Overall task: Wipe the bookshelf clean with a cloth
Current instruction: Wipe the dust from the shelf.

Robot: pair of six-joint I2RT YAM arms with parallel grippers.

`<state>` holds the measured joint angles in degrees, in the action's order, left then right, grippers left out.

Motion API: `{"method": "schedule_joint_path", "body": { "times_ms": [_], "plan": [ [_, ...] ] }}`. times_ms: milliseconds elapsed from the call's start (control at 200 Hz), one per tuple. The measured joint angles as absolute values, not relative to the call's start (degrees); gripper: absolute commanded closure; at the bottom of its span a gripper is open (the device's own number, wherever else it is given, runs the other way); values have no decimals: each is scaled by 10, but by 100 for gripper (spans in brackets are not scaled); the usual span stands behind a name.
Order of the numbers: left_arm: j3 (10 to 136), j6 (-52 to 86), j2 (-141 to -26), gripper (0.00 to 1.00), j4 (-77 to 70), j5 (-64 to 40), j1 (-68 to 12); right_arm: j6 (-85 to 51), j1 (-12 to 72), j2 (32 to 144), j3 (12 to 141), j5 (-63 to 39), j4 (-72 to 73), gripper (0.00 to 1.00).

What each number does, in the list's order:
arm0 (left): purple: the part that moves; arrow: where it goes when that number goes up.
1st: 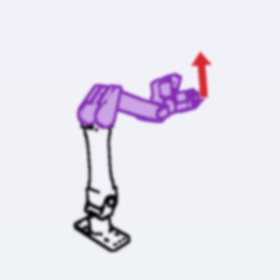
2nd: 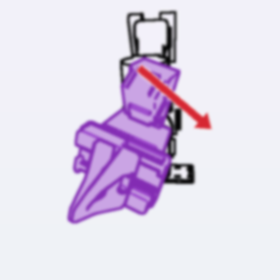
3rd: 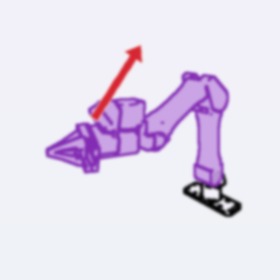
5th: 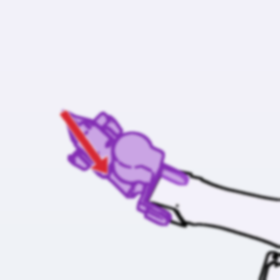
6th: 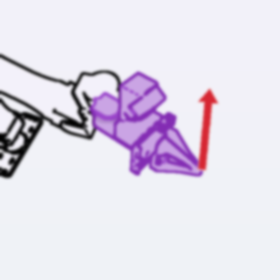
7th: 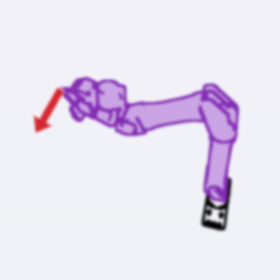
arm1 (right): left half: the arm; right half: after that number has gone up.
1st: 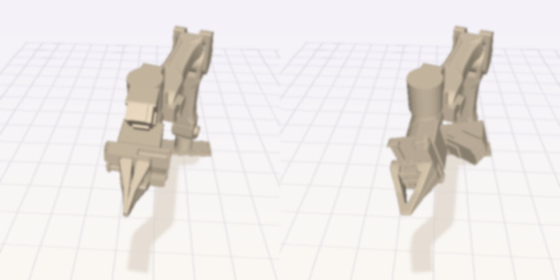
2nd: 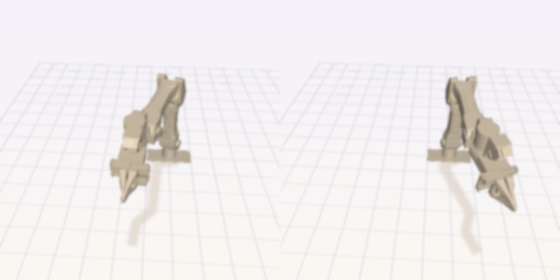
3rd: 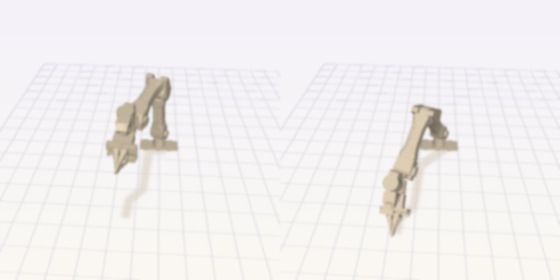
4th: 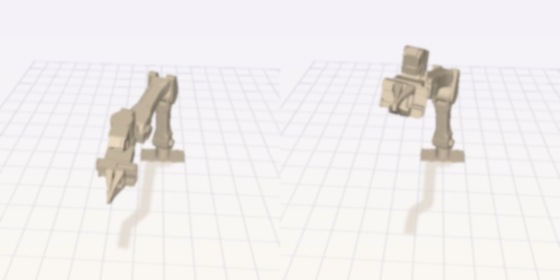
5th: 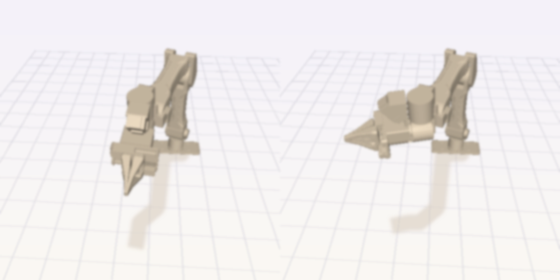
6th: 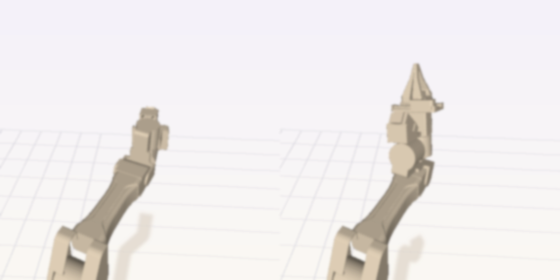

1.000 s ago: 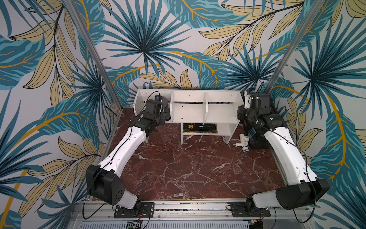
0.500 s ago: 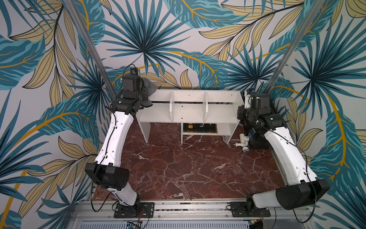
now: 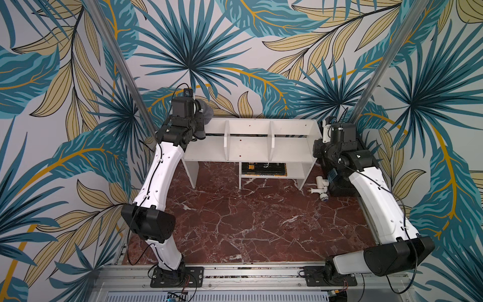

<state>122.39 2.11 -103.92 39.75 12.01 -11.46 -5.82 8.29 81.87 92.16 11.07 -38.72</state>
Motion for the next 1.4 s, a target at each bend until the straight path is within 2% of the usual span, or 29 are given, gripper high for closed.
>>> {"method": "schedule_joint_path", "body": {
  "times_ms": [205, 521, 911, 1167, 1402],
  "plan": [
    [1354, -46, -1104, 100, 410, 119, -212, -60, 83, 819, 922, 111, -388, 100],
    [1359, -142, -1098, 100, 404, 100, -319, -60, 83, 819, 922, 111, -388, 100],
    [1361, -125, -1159, 100, 409, 106, -394, -60, 83, 813, 915, 111, -384, 100],
    [1150, -61, -1075, 100, 373, 181, -390, -61, 83, 810, 908, 110, -377, 100],
    [1051, -27, -1034, 100, 368, 229, -390, -61, 83, 806, 901, 110, -369, 100]
  ]
}}
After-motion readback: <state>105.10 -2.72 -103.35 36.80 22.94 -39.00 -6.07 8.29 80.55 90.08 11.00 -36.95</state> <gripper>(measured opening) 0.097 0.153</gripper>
